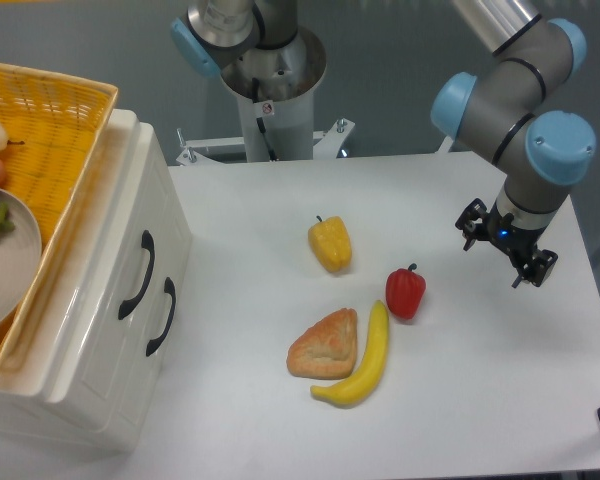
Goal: Slide the top white drawer open
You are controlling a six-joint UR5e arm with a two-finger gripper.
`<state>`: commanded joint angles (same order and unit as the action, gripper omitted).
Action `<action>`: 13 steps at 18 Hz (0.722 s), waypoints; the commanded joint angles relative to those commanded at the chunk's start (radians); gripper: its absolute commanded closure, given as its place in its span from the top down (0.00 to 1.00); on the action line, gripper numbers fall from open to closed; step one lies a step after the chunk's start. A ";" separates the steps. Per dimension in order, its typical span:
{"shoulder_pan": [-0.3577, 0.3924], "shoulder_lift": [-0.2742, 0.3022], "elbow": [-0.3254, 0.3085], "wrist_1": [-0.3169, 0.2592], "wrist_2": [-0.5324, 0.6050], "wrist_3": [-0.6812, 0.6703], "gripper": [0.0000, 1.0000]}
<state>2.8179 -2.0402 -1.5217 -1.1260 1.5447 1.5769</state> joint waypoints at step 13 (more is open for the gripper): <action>-0.005 0.009 -0.009 0.003 0.009 -0.014 1.00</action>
<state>2.8133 -2.0310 -1.5309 -1.1229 1.5539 1.5632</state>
